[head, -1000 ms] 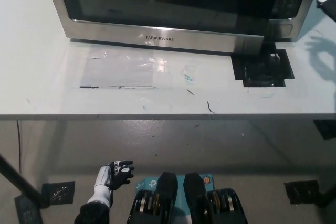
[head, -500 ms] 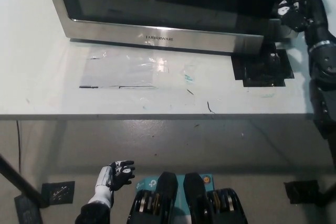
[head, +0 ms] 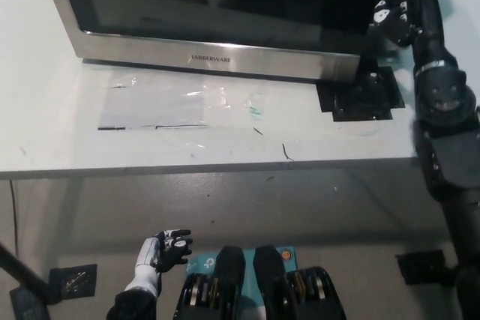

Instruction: A microwave is kept infront of the robot with its door slightly ajar. The robot uses its right hand to push the door towards the left to open it.

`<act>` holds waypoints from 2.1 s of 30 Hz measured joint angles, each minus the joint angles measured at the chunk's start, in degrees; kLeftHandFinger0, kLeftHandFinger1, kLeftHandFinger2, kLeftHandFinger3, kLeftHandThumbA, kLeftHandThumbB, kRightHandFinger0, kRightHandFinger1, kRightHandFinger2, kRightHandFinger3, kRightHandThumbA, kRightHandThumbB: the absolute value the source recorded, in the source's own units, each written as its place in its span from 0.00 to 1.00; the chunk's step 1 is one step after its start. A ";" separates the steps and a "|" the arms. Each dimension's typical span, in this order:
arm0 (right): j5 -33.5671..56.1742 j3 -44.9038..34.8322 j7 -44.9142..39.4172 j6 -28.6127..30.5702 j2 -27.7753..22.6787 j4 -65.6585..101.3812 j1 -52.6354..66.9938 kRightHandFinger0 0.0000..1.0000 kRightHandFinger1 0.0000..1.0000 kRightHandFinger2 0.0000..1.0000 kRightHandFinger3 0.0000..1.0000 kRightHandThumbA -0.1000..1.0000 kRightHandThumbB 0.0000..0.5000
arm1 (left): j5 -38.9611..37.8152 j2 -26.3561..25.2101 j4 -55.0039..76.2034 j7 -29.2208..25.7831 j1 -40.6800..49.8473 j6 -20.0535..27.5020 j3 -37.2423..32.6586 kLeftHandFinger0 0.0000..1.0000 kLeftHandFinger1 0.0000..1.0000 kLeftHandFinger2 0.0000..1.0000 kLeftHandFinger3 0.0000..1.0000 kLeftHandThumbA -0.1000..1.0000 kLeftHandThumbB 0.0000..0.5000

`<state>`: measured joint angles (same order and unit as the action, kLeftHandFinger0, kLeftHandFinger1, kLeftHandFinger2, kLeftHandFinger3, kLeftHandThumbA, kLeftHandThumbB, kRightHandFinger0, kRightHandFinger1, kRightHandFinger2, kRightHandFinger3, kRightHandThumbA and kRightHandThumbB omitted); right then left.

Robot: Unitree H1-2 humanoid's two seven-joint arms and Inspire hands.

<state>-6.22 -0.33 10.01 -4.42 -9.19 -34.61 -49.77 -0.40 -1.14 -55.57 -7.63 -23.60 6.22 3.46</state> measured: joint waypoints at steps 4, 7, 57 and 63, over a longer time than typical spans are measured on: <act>0.20 0.00 0.52 -0.83 1.48 8.21 5.75 0.24 0.34 0.49 0.64 0.36 0.39 | -0.09 0.01 0.01 0.01 0.15 -0.01 0.08 0.65 0.55 0.56 0.54 0.21 0.03; 0.54 0.32 0.54 -1.25 2.75 15.36 10.60 0.27 0.36 0.50 0.68 0.32 0.35 | -0.06 0.01 0.01 -0.02 0.26 -0.09 0.11 0.66 0.55 0.55 0.50 0.22 0.00; 10.71 6.95 -12.93 -5.46 7.09 52.34 51.19 0.29 0.40 0.50 0.72 0.31 0.26 | -0.16 0.01 -0.42 -0.02 -0.04 0.14 0.21 0.67 0.56 0.57 0.50 0.22 0.00; 10.94 0.25 -11.95 -3.75 6.56 46.99 52.81 0.34 0.42 0.53 0.70 0.31 0.35 | -0.21 0.06 -0.53 -0.01 -0.28 0.14 0.27 0.67 0.56 0.56 0.50 0.22 0.00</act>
<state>4.72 -0.08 -1.94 -8.17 -2.62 12.38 3.03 -0.60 -1.07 -56.10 -7.64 -23.88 6.36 3.73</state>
